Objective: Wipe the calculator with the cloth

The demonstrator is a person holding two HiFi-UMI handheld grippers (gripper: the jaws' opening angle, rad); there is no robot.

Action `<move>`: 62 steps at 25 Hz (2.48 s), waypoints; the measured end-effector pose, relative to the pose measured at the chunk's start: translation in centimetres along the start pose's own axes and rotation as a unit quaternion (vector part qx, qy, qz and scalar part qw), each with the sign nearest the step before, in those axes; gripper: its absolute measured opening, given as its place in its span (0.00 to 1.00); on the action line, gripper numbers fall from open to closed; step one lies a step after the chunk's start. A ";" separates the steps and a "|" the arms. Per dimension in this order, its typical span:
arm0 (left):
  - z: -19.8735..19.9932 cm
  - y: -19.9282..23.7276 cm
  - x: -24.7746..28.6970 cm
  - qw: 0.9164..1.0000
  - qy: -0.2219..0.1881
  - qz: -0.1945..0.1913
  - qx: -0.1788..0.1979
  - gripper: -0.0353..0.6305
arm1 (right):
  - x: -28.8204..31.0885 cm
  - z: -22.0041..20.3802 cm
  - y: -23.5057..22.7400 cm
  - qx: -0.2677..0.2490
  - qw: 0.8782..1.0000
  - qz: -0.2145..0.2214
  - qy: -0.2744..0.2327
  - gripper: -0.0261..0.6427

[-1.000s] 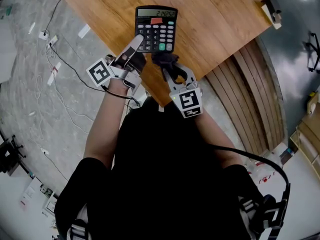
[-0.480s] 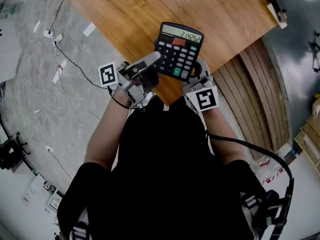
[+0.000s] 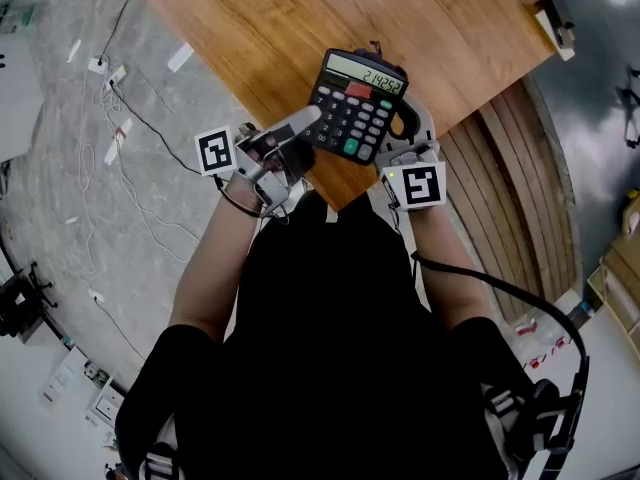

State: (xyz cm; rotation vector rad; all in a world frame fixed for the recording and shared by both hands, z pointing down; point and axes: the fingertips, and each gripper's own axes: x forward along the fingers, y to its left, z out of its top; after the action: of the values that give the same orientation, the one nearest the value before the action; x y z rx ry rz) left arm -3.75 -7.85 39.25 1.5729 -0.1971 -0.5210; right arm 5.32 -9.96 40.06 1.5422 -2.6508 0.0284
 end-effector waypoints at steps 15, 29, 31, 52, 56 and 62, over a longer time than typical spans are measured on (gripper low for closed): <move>4.8 -1.3 -0.1 0.998 -0.066 -0.015 0.019 0.16 | -3.4 -0.5 7.8 -0.015 0.995 0.098 0.010 0.16; 0.5 -1.3 0.1 0.999 -0.027 -0.031 0.001 0.16 | -1.5 0.1 -0.6 -0.020 1.000 -0.016 -0.002 0.16; 0.1 -1.3 0.0 0.999 -0.018 -0.028 0.004 0.16 | -0.7 0.2 -0.7 -0.019 1.000 -0.020 0.001 0.16; 5.3 -2.5 -1.7 0.996 -0.077 -0.035 0.031 0.16 | -1.5 0.9 7.2 -0.028 0.995 0.090 -0.009 0.16; 5.0 -2.2 -1.7 0.997 -0.069 -0.033 0.031 0.16 | -2.3 0.7 5.0 -0.029 0.998 0.060 -0.002 0.16; 2.9 -1.7 -1.6 0.998 -0.042 -0.046 0.004 0.16 | -2.1 1.3 1.0 -0.050 0.999 0.010 -0.005 0.16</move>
State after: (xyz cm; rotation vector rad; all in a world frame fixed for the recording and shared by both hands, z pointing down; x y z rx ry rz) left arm -6.68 -9.60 37.95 1.5736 -0.1906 -0.6607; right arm 5.39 -7.75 38.65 1.4905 -2.6318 -0.1088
